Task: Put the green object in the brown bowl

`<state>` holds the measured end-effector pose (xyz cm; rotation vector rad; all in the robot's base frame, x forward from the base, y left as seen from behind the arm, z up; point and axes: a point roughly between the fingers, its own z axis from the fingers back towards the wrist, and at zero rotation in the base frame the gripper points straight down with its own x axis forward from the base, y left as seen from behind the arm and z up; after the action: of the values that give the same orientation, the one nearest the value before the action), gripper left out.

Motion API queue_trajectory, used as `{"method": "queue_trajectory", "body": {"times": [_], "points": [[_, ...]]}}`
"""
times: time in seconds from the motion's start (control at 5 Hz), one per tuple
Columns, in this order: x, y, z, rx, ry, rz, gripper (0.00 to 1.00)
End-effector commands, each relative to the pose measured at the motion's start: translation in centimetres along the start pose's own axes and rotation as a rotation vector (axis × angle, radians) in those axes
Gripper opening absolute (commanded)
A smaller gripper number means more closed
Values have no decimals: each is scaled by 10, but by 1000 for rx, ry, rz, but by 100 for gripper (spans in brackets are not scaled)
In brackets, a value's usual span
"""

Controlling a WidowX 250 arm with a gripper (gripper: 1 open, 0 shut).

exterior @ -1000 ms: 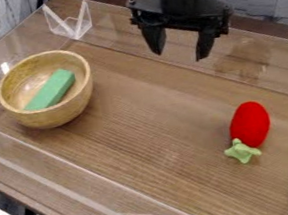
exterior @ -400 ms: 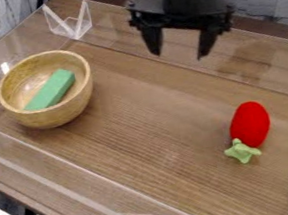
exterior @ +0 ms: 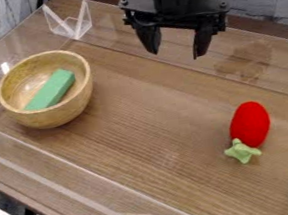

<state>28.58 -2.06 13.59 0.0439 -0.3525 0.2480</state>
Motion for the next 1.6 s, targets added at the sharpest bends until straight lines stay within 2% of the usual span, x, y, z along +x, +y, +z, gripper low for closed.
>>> {"method": "queue_trajectory", "body": {"times": [0.0, 0.2, 0.4, 0.6, 1.0, 1.2, 1.4], "points": [[2, -4, 1, 11, -30, 47, 100], [3, -5, -4, 30, -30, 99, 100], [14, 9, 3, 22, -28, 95, 100], [22, 15, 7, 1, -14, 92, 100], [9, -5, 4, 18, 9, 100, 100], [0, -6, -8, 5, 13, 50, 100], [0, -1, -13, 13, 5, 74, 100]]}}
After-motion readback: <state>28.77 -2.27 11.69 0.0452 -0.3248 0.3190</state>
